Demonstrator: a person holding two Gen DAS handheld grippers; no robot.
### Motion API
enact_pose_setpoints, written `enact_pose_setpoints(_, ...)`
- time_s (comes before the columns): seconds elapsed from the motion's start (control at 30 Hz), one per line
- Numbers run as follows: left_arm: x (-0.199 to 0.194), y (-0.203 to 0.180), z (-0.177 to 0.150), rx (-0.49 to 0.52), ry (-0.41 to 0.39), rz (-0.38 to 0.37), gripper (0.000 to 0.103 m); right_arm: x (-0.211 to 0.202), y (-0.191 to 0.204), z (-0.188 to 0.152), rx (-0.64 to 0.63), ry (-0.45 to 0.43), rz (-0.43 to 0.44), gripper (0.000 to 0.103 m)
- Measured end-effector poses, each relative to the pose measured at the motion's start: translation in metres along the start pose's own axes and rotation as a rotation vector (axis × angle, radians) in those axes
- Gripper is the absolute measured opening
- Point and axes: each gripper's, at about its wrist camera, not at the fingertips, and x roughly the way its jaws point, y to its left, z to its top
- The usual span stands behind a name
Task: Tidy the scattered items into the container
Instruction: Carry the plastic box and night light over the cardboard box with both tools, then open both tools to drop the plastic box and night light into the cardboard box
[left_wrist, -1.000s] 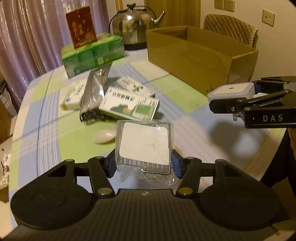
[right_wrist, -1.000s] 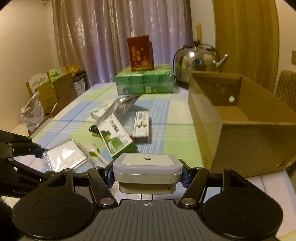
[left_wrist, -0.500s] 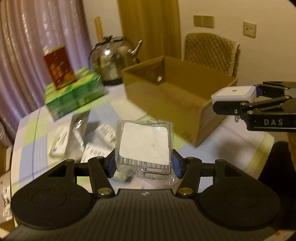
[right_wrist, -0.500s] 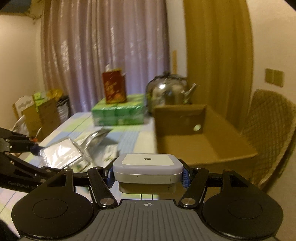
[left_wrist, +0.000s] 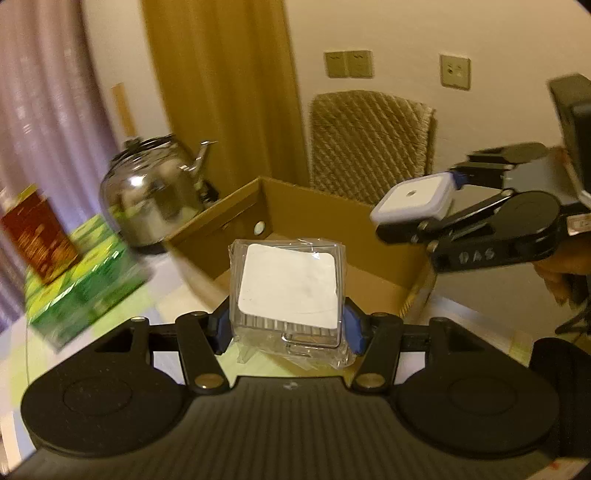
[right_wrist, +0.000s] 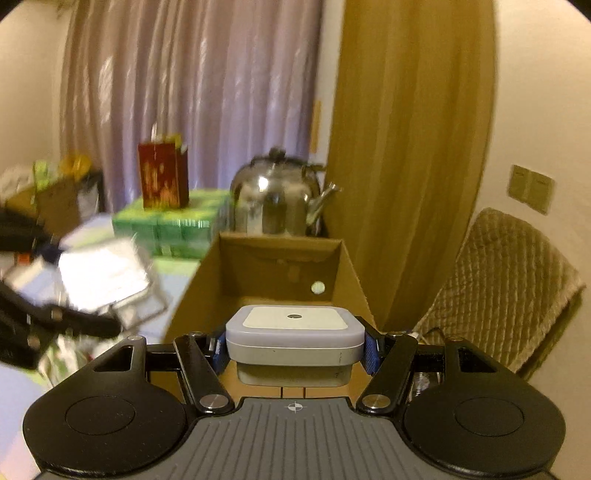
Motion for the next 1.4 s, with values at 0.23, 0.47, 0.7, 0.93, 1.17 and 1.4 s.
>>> enact_pose_setpoints(0.23,0.066,0.009,0.030,0.114,0.068,-0.061,0.053,0.058,-0.011,0.008,-0.175,0.183,0.078,0.062)
enact_pose_setpoints(0.47,0.121,0.009,0.033,0.192,0.158,-0.128,0.053,0.102,-0.006,-0.003,-0.330,0.334,0.169,0.062)
enact_pose_setpoints(0.7,0.161,0.002,0.015,0.273,0.254,-0.161,0.053,0.129,-0.008,-0.012,-0.398,0.439,0.205,0.062)
enact_pose_setpoints(0.93,0.180,-0.007,0.002,0.372,0.305,-0.156,0.053,0.147,-0.008,-0.019,-0.449,0.501,0.240,0.062)
enact_pose_setpoints(1.17,0.187,-0.006,-0.004,0.389,0.317,-0.148,0.056,0.155,-0.004,-0.021,-0.456,0.519,0.249,0.062)
enact_pose_setpoints(1.4,0.170,0.002,-0.002,0.400,0.269,-0.119,0.058,0.158,0.004,-0.021,-0.465,0.531,0.260,0.062)
